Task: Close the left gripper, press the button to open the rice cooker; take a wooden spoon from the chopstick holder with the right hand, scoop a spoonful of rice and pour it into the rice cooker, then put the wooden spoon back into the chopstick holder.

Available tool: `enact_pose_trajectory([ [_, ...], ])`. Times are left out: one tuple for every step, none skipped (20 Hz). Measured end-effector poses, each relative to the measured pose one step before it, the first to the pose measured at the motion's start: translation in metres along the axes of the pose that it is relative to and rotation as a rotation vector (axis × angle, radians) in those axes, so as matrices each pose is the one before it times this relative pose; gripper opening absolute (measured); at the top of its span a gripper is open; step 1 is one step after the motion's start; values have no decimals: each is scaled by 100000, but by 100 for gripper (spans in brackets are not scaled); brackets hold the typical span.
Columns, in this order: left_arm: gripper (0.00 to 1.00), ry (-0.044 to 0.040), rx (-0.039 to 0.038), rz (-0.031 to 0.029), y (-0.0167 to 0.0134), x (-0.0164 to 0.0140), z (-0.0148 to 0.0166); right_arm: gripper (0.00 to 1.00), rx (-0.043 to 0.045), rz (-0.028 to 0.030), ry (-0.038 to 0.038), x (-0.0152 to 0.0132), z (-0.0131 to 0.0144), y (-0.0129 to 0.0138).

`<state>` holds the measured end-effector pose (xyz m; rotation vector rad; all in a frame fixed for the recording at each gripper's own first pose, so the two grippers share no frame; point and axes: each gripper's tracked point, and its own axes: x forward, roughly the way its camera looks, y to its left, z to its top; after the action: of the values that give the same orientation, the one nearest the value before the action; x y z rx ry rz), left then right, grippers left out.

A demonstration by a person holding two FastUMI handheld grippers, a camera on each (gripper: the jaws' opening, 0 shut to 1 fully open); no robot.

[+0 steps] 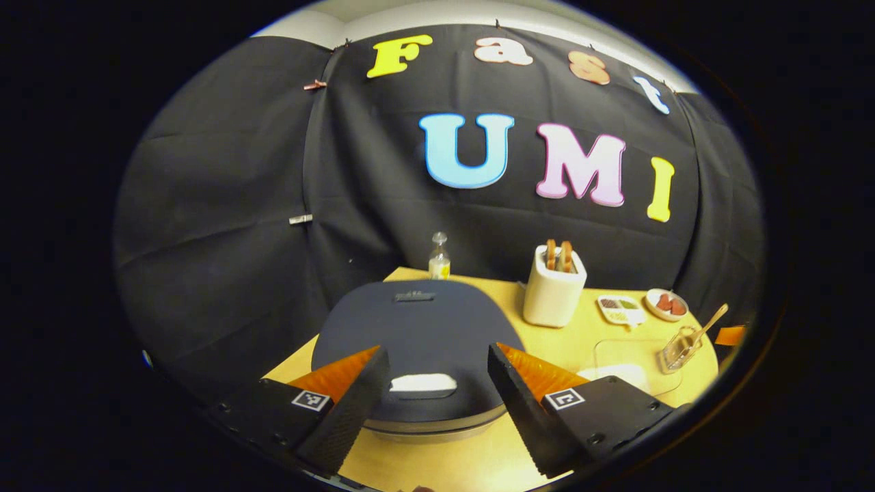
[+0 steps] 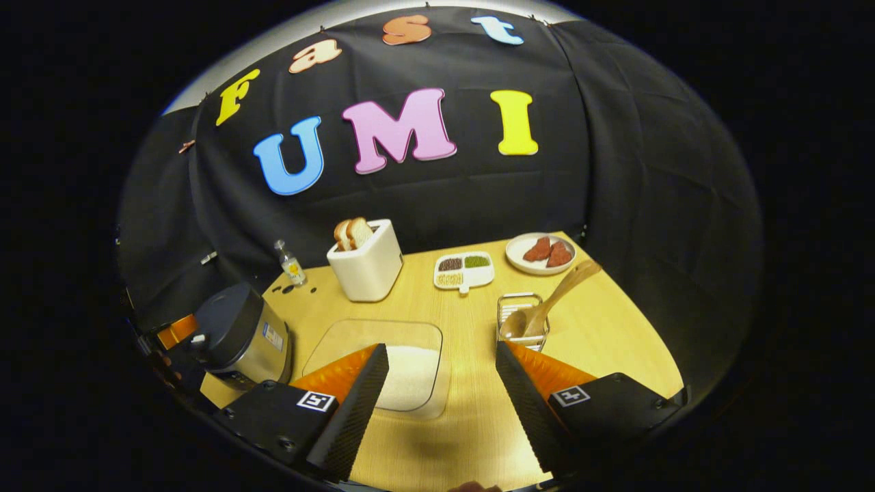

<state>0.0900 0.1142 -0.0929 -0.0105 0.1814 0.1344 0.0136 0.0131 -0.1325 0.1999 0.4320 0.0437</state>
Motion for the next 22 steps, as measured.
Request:
enact_pose_trajectory([
  [98, -3072, -381, -1299, -562, -748, 1499, 99, -1139, -256, -3996, -394, 1634, 61],
  [98, -3129, -295, -2332, -880, -624, 1404, 99, -1271, -270, -4214, -476, 1617, 184],
  [98, -2879, -192, -2667, -906, -662, 1059, 99, -1401, -606, -4172, -390, 1634, 102],
  [98, -2772, 413, -2004, -682, -662, 1050, 99, -1304, -852, -3923, -717, 1453, 135],
  [98, -2661, 715, -1812, -451, -551, 879, 98, -912, -1322, -3528, -616, 1375, -9],
  [98, -2345, 329, -2248, -567, -558, 773, 98, -384, -1328, -3265, -769, 1117, 153],
  [98, -1655, -1191, -3352, -830, -460, 366, 98, -463, -1424, -1800, -631, 760, 99],
  [98, -1638, -1592, -4153, -1013, -407, 338, 98, -817, -2736, -200, -772, 119, -310],
  [97, -719, -1047, -2945, -656, -318, 185, 98, -807, -2324, -516, -799, 297, -257],
  [96, 1152, -152, -1698, -358, -135, -47, 98, -635, -1253, -1222, -602, 509, 79],
  [96, 841, -274, -1305, -275, -264, -134, 99, -968, -308, -1824, -585, 401, 11],
  [96, -810, 191, -1350, -501, -216, 344, 99, -1123, -727, -1470, -515, 179, -180],
  [95, 18, 572, -203, -194, -34, 93, 99, -746, -1004, 37, -383, -221, -388],
  [95, 571, 1020, 299, -209, -224, -58, 98, 8, -346, 1023, -472, -590, -177],
  [95, 531, 256, 596, -166, -225, -8, 98, 855, 105, 524, -353, -277, -126],
  [95, 726, -716, 334, -317, -271, 1, 98, 1036, 557, -680, -204, 286, -85],
  [95, -53, -621, 897, -242, -332, 269, 98, 847, 719, -1055, -137, 291, -187],
  [95, -389, -51, 1466, -113, -394, 359, 98, 555, 1236, -1649, -171, 418, -198],
  [95, -321, 429, 1235, -199, -268, 276, 98, -164, 1326, -1394, -38, 422, -209],
  [95, -575, 486, 1344, -188, -321, 356, 98, -4, 1555, -1531, -76, 461, -227],
  [95, -410, 17, 1311, -99, -227, 262, 98, -14, 1884, -2016, -29, 646, -39],
  [95, 164, 157, 2150, 82, -315, 144, 98, 634, 1289, -846, -132, 375, -197],
])
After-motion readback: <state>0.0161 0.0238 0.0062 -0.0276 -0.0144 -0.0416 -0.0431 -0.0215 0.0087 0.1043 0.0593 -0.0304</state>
